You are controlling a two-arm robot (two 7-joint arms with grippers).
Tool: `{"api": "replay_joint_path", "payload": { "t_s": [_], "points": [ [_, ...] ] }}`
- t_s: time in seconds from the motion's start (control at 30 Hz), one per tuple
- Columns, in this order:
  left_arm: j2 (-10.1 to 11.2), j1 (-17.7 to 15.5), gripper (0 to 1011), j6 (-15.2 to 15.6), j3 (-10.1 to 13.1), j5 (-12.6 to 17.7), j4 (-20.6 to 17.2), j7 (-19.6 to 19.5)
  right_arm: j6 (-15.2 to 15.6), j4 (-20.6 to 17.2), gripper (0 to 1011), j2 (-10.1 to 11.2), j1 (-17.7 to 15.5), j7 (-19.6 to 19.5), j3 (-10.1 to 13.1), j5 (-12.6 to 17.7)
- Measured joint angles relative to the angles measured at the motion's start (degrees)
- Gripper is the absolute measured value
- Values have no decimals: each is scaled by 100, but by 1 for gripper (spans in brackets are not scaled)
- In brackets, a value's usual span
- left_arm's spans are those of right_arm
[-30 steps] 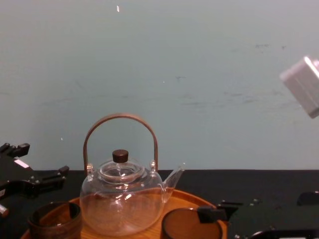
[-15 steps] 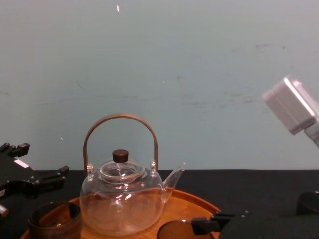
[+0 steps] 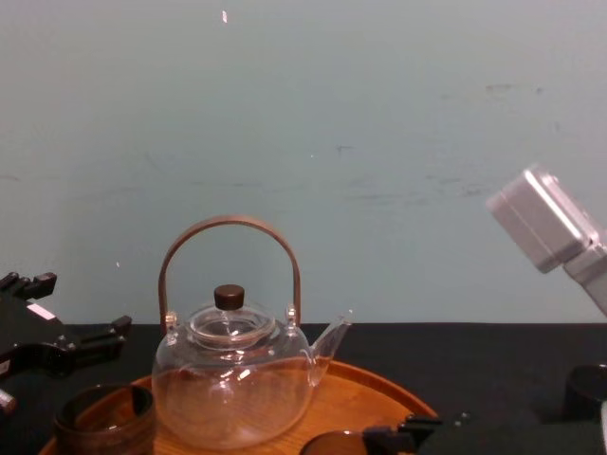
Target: Pick up the glass from the table and place it on the tray.
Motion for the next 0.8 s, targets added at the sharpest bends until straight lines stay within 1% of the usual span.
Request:
{"api": "replay_joint_path", "payload": {
  "t_s": [0.23,0.43,0.8],
  "points": [
    [0,0,1001,0,0,0,0,0,-1,64,900,-15,18,3,-14,3],
    [0,0,1001,0,0,0,0,0,-4,58,900,1,18,-7,-42,-43],
    [0,0,1001,0,0,0,0,0,-4,57,902,-3,14,-14,-34,-33]
  ]
}}
